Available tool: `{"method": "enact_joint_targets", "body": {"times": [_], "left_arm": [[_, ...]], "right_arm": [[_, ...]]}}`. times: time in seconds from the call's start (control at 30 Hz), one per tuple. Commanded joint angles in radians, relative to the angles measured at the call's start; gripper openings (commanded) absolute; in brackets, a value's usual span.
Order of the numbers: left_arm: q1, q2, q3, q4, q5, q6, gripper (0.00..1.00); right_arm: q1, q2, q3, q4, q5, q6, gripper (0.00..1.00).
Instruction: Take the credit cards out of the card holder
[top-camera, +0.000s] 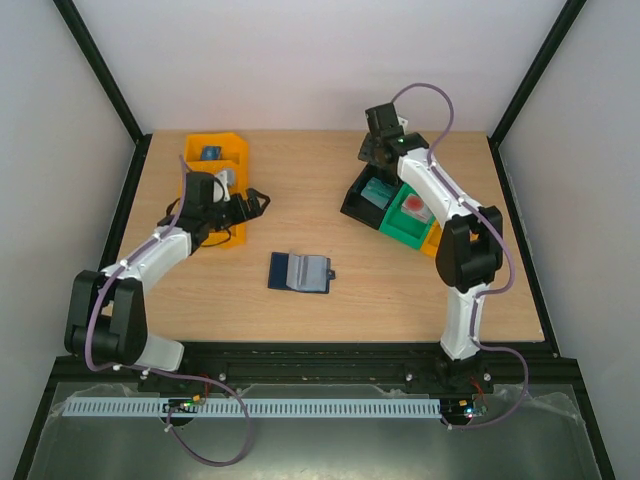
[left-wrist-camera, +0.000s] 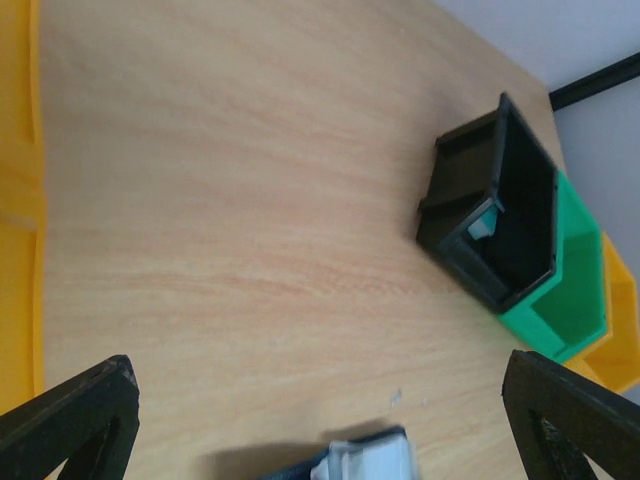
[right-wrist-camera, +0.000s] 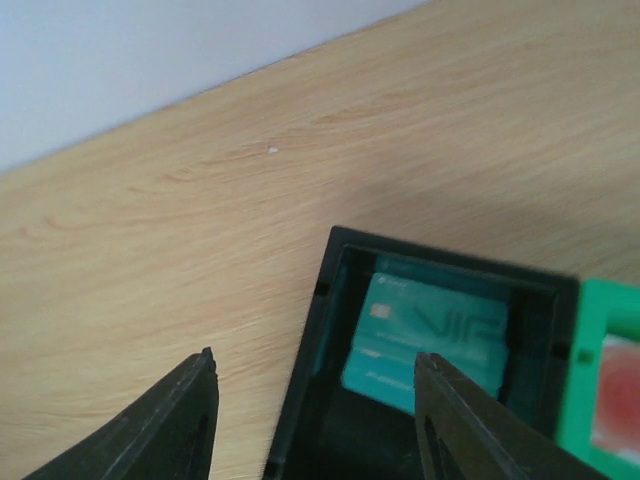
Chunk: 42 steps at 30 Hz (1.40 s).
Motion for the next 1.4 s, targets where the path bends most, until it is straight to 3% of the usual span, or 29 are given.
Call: {"method": "enact_joint_targets", "body": {"times": [0.0,0.23,0.37,0.67,1.07,1.23,1.3,1.37], "left_arm": [[-0.002,-0.048,-0.087,-0.015,0.047,-0.089,0.99],[-0.048,-0.111,-0.257,0.121,0.051,-0.150,0.99],[-0.081,-0.165,-0.336,0.200,0.017,-0.163,0.99],[-0.090,-0.306,-0.533,0.389,0.004,-0.300,0.99],[-0.094,-0.384,-0.586,0.411,-0.060,-0.243,0.99],[-0.093,-0.395,-0.589,0.404,-0.066,-0.236,0.99],[-0.094,-0.399,-0.592,0.406,-0.069,-0.231,0.99],[-0.093,-0.400,-0.591,0.404,-0.071,-0.228,0.99]], "right_arm": [[-0.019,0.037,0.111,-0.173,0.018,-0.447,0.50],[-0.021,0.044,-0.010,-0.154,-0.078,-1.070,0.47],[-0.037,0.102,-0.015,-0.125,-0.047,-1.216,0.48],[-0.047,0.256,0.042,-0.063,0.045,-1.330,0.47],[-0.022,0.228,-0.115,0.125,0.159,-1.398,0.35],[-0.017,0.222,-0.130,0.184,0.218,-1.385,0.17],[-0.015,0.212,-0.134,0.205,0.236,-1.384,0.05],[-0.009,0.202,-0.133,0.221,0.268,-1.384,0.02]]}}
